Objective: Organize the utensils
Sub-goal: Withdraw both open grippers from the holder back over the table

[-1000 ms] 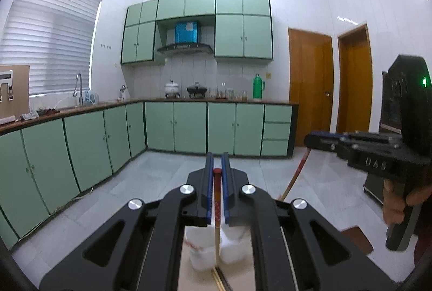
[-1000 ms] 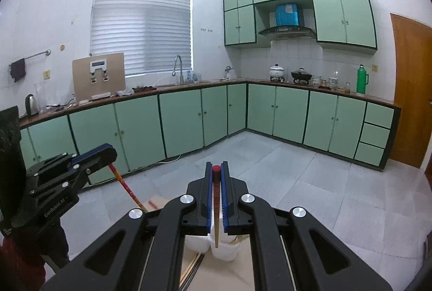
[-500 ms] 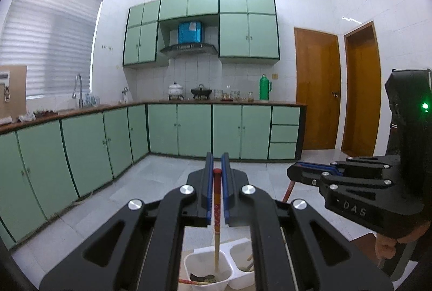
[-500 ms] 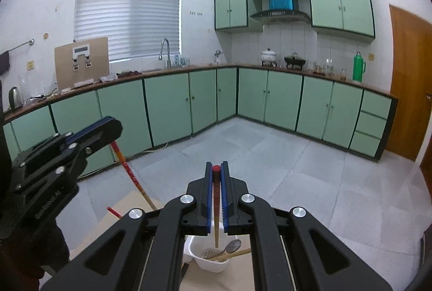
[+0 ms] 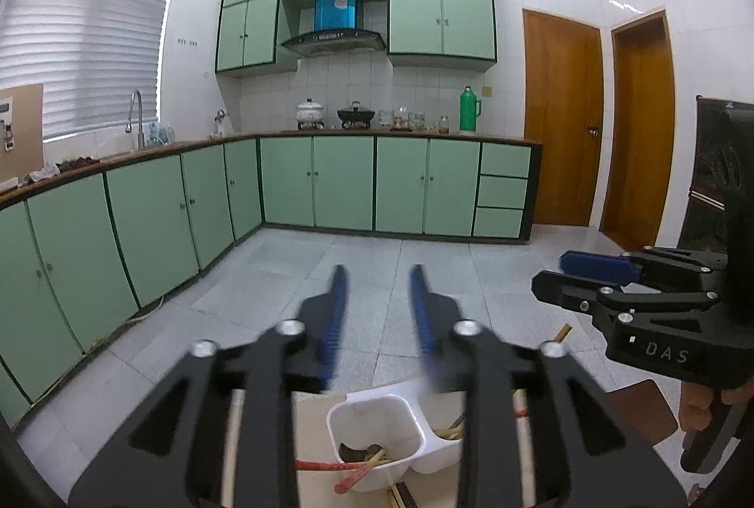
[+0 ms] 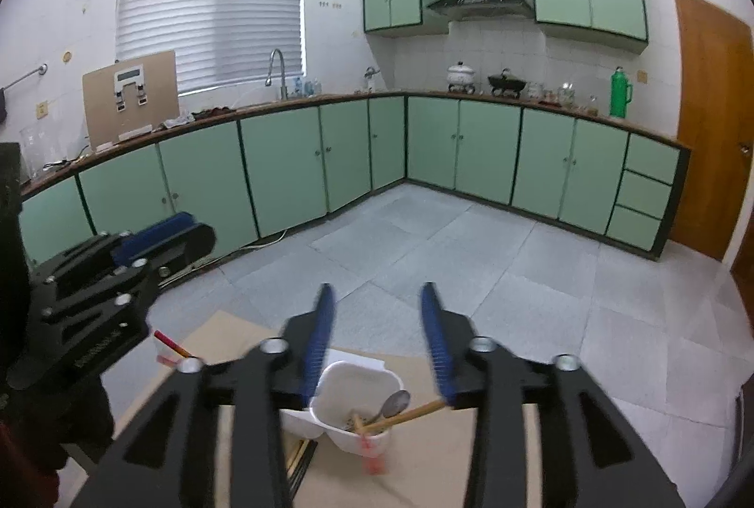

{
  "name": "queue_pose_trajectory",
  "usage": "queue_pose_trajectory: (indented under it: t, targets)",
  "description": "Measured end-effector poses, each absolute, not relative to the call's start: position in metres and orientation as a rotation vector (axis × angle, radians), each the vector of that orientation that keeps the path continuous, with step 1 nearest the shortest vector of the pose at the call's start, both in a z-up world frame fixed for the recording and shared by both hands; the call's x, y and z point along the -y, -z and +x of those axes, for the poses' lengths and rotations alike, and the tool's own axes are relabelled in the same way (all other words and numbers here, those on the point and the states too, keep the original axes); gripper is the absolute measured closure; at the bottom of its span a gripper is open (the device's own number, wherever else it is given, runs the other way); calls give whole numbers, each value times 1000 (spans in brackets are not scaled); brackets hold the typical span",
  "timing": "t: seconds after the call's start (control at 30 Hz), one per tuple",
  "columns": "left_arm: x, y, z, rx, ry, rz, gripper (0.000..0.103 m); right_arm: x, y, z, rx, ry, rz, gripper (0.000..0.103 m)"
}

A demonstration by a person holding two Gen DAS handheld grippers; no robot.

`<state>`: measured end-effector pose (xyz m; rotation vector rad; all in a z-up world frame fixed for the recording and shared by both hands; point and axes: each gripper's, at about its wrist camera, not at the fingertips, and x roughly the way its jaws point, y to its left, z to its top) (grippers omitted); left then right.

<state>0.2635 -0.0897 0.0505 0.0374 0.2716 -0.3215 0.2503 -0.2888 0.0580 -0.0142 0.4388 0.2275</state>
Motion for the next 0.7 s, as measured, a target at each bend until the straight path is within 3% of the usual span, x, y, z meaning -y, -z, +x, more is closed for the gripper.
queue_pose_trajectory:
  t: [0.13,0.23,0.47,0.7]
  targets:
    - [81,-59,239,-251,318,42,54,297,-64,226,-398,-191,-12,37]
    - [74,-58,217,-244,312,40,44,302,-64,204,-366,-176,-11,29]
    - [57,-33,157,-272,284,42,35,303,-43,148,-338,-161,5,16]
    - [50,17,121,-387,287,43,32,301,-5,111,-381,-153,54,6]
